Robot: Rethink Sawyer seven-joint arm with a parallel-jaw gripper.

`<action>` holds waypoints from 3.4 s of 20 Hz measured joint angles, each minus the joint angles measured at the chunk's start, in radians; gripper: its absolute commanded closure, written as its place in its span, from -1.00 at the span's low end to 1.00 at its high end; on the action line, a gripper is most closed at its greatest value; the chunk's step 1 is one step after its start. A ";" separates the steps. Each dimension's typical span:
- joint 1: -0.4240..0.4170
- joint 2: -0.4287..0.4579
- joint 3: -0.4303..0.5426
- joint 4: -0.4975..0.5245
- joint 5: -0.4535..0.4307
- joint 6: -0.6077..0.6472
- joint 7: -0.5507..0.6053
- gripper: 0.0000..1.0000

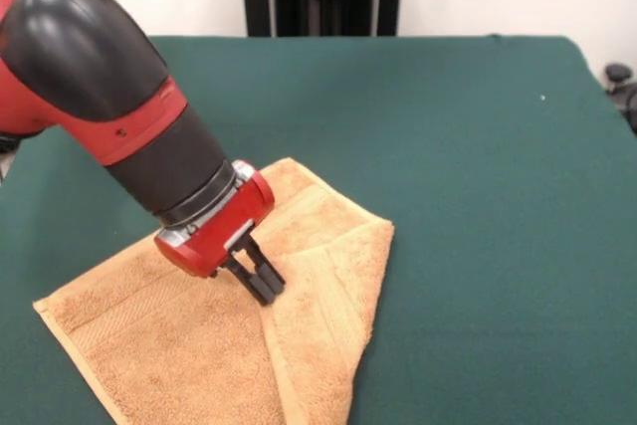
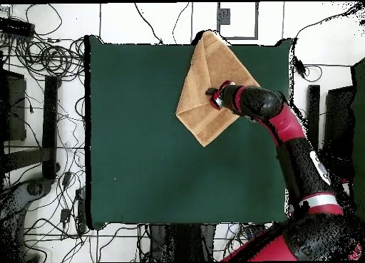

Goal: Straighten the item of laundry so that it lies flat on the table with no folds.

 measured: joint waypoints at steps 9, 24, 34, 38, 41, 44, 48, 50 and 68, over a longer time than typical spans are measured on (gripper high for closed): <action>0.074 -0.014 -0.062 -0.087 -0.014 0.094 0.000 1.00; 0.052 -0.011 -0.053 -0.084 -0.008 0.100 0.000 1.00; -0.093 0.076 0.056 -0.021 0.055 0.046 0.000 1.00; -0.139 0.121 0.105 -0.002 0.068 0.025 0.000 1.00; -0.166 0.154 0.140 0.007 0.070 0.010 0.000 1.00; -0.190 0.183 0.170 0.012 0.070 0.003 0.000 1.00; -0.199 0.204 0.192 0.012 0.069 0.003 0.000 1.00; -0.199 0.211 0.198 0.012 0.068 0.003 0.000 1.00; -0.147 0.225 0.232 0.044 0.054 0.002 0.000 1.00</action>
